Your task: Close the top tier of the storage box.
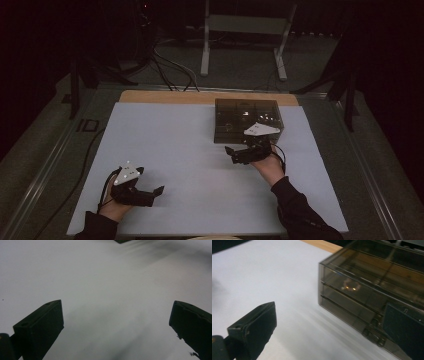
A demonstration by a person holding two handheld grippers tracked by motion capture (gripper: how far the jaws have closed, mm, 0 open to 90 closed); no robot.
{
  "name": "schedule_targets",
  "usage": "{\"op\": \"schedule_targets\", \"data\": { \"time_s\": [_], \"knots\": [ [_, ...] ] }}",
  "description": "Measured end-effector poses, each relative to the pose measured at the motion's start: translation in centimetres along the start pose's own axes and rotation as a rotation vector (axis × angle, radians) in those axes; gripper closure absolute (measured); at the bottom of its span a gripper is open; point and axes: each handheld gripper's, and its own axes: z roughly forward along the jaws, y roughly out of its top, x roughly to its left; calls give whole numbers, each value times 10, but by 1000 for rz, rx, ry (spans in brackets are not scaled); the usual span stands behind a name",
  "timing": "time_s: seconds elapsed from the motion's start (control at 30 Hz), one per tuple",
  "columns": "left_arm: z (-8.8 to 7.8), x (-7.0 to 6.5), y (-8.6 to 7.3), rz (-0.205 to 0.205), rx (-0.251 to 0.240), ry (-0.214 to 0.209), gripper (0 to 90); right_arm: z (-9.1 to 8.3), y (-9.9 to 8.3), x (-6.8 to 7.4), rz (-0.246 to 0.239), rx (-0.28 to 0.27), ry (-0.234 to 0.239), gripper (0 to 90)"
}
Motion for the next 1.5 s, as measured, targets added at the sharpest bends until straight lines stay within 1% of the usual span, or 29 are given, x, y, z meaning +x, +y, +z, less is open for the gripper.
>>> {"op": "schedule_targets", "data": {
  "time_s": [0.07, 0.1, 0.2, 0.3, 0.4, 0.6, 0.77, 0.83, 0.97, 1.1, 1.23, 1.5],
  "knots": [
    [0, 0, 0, -1, -1, 3, 11, -1, 0, 1, -8, 0, 0, 0],
    [-1, 0, 0, -5, -9, -4, 11, -2, 0, 2, -14, -1, 3, 0],
    [-2, 0, 0, 1, -9, -9, 11, -6, -6, 6, -27, 5, 23, 0],
    [-2, -1, 0, 4, -11, -14, 11, -8, -12, 8, -46, 8, 31, 0],
    [-1, -1, 0, 0, -8, -21, 11, -11, -19, 8, -53, 10, 46, 0],
    [-2, 0, -1, 7, -8, -27, 11, -17, -36, 6, -67, 17, 65, 0],
    [-2, -1, -1, 9, -2, -32, 11, -23, -49, 5, -75, 23, 95, 0],
    [-2, -1, -1, 12, -2, -33, 11, -25, -53, 5, -81, 30, 92, 0],
    [-3, -1, -1, 13, -7, -34, 11, -29, -62, 3, -74, 45, 89, 0],
    [-3, -1, -1, 11, -7, -31, 11, -36, -71, 0, -75, 48, 85, 0],
    [-2, -1, -1, 15, -5, -32, 11, -44, -77, -4, -58, 47, 76, 0],
    [-2, -2, -2, 17, -9, -39, 11, -63, -90, -16, -14, 43, 33, 0]
  ]
}}
